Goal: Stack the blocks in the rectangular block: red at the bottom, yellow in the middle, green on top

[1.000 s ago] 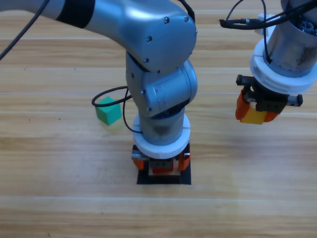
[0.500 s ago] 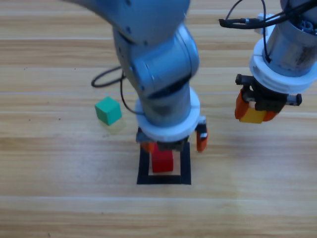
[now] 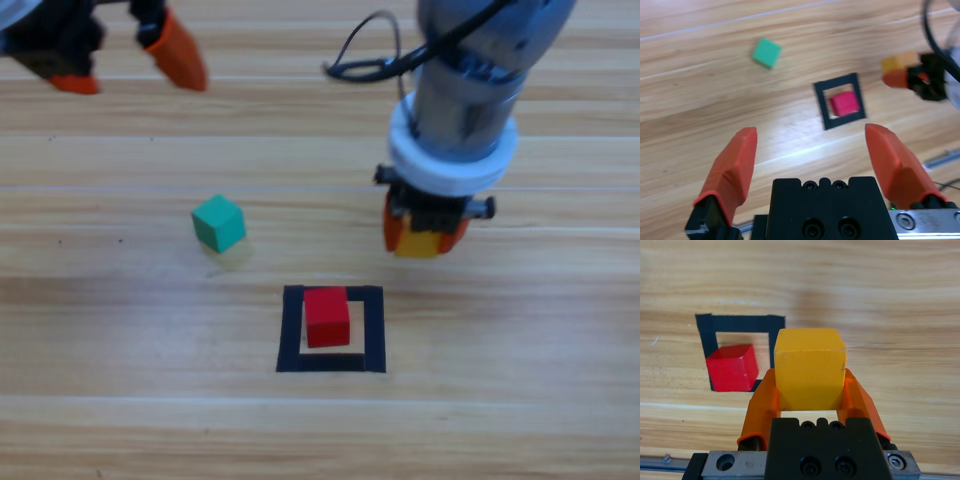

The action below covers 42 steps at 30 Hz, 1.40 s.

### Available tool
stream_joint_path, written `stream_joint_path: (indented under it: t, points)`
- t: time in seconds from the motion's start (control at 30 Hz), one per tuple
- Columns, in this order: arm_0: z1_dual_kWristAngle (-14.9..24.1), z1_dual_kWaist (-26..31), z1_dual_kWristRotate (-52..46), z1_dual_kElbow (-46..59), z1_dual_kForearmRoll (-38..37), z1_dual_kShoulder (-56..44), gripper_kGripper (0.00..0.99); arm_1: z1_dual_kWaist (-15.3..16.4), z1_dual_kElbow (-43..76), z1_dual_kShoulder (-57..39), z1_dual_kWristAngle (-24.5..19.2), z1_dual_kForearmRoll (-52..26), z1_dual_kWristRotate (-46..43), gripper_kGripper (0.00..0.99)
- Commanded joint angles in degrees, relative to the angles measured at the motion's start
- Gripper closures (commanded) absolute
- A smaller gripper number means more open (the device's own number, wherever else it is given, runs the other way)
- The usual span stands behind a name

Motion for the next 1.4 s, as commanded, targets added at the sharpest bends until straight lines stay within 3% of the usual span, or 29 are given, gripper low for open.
stream_joint_path:
  t: [0.03, 0.1, 0.23, 0.83, 1.4]
  points:
    - [1.2, 7.9, 3.3, 10.2, -4.6, -4.3, 0.000, 6.1, -4.1, 6.5, 1.1, 2.9, 1.7, 0.812]
    - [0.7, 8.2, 5.0, 16.0, -9.9, -8.1, 0.000, 7.0, -5.7, 7.5, 1.1, 3.7, 2.4, 0.812]
    - [-3.5, 11.2, 6.6, 17.0, -10.0, -8.9, 0.000, 8.4, -8.1, 9.1, 1.1, 4.7, 3.4, 0.812]
    - [-4.5, 12.5, 4.9, 26.7, -16.8, -10.8, 0.000, 10.2, -16.3, 15.5, 1.3, 7.2, 4.5, 0.812]
    - [-5.8, 12.4, 3.9, 28.2, -19.3, -8.7, 0.000, 11.1, -18.4, 16.5, 1.1, 8.6, 5.5, 0.812]
